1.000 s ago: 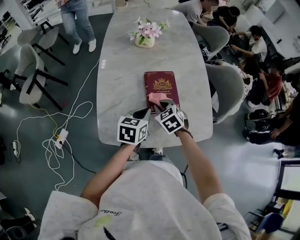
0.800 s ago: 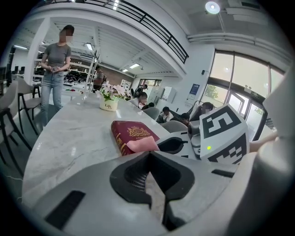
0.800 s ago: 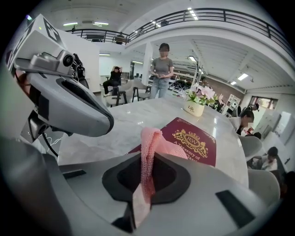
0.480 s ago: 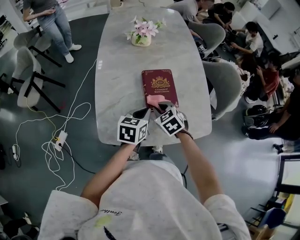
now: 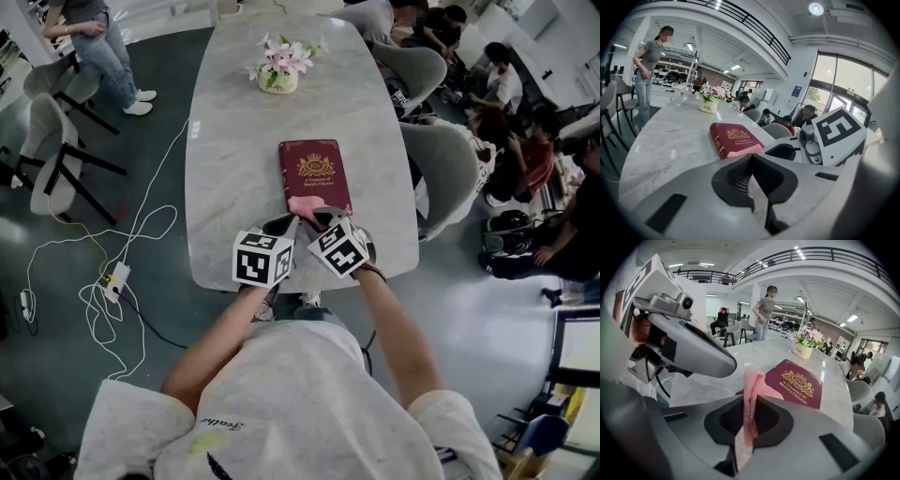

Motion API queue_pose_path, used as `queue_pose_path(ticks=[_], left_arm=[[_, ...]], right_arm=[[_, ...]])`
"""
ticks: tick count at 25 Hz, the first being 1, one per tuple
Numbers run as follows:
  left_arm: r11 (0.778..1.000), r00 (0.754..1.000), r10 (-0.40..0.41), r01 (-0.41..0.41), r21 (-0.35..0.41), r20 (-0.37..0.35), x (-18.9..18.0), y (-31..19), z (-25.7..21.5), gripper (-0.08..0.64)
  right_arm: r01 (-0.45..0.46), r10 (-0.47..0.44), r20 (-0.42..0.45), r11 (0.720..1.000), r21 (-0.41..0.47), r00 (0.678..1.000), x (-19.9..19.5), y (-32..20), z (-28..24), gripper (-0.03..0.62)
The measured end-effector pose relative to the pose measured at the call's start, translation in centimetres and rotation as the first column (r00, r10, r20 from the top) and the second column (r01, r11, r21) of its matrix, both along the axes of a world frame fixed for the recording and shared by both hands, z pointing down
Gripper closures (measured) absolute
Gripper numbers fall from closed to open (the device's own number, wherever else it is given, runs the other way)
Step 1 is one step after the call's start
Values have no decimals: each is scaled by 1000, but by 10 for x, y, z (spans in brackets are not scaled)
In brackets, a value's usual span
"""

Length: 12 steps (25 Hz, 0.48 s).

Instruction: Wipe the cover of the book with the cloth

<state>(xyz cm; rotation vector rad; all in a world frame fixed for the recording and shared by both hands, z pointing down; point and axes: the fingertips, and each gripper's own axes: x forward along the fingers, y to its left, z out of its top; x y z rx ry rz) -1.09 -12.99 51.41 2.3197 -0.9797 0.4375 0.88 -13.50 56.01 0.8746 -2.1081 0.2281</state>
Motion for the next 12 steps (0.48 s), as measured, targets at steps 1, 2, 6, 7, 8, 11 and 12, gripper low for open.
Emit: queue_pose_path(ticks=[1, 2, 6, 7, 8, 11, 12], left_arm=[[1000, 1000, -3, 3, 0, -2, 1, -1, 0, 552], [1000, 1000, -5, 5, 0, -3, 1, -2, 0, 552], [1000, 1000, -20, 20, -1, -7, 3, -7, -1, 552], [1000, 1000, -25, 25, -1, -8, 3, -8, 0, 552], [1000, 1000, -30, 30, -2, -8, 3, -9, 0, 552], [999, 999, -45, 45, -1, -8, 4, -13, -1, 552], [999, 999, -50, 50, -1, -8, 5, -15, -1, 552]], right_arm=[[1, -1, 2, 1000, 6, 1000, 1, -1, -3, 572], [1, -1, 7, 1000, 15, 1000, 2, -3, -7, 571], [0, -1, 19, 999, 48, 1000, 7, -11, -21, 572], [4, -5, 19, 998, 57, 1000, 7, -13, -24, 572], [9, -10, 18, 998, 64, 1000, 8, -15, -27, 572], [27, -29, 17, 996, 86, 999, 8, -24, -37, 572], [34, -35, 17, 995, 94, 999, 8, -28, -40, 572]])
